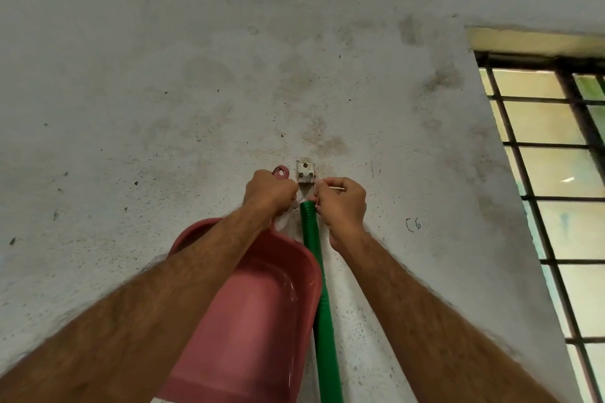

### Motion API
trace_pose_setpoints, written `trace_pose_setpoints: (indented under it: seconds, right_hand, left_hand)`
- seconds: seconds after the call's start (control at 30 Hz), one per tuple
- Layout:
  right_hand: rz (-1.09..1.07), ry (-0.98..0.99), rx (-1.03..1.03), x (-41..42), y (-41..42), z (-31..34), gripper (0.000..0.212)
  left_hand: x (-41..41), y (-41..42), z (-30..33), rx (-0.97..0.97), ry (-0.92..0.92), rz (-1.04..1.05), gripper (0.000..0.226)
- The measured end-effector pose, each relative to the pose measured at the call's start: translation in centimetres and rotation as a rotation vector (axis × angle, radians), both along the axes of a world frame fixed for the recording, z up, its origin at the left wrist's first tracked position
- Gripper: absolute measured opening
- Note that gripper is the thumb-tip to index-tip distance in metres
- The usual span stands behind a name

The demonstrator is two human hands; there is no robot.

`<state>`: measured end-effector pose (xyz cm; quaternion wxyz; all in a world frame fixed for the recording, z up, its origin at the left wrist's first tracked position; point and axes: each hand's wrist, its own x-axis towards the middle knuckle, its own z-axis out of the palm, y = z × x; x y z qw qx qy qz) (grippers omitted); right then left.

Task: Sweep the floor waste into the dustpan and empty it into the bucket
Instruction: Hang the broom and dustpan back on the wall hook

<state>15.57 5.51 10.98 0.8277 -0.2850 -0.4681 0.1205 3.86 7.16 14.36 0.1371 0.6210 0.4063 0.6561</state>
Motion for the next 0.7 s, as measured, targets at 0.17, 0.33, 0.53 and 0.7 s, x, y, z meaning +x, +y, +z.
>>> trace_pose_setpoints:
  seconds: [0.17,0.33,0.53,0.7]
  right_hand:
    - [0.021,-0.039,0.013,0.4,-0.2,-1.0,0.010]
    - [0.037,-0.124,-0.032,0.1,-1.1,-1.1,0.010]
    - [-0.248,-0.314,-0.079,-0.3,-3.8,-2.0,0.016]
    - [-0.190,-0.538,-0.048,-3.5,-7.3,-4.8,0.028]
  left_hand:
    - [0.1,0.1,-0.9,0.040,-0.001,0.012,0.033]
    - [-0.5,-0.5,-1.3,0.011,0.014,-0.034,0.036]
    - [-2.3,-2.8,-2.7,-0.041,-0.034,-0.166,0.033]
    - [-3.8,-5.9,-3.3,-0.169,-0.035,-0.369,0.026]
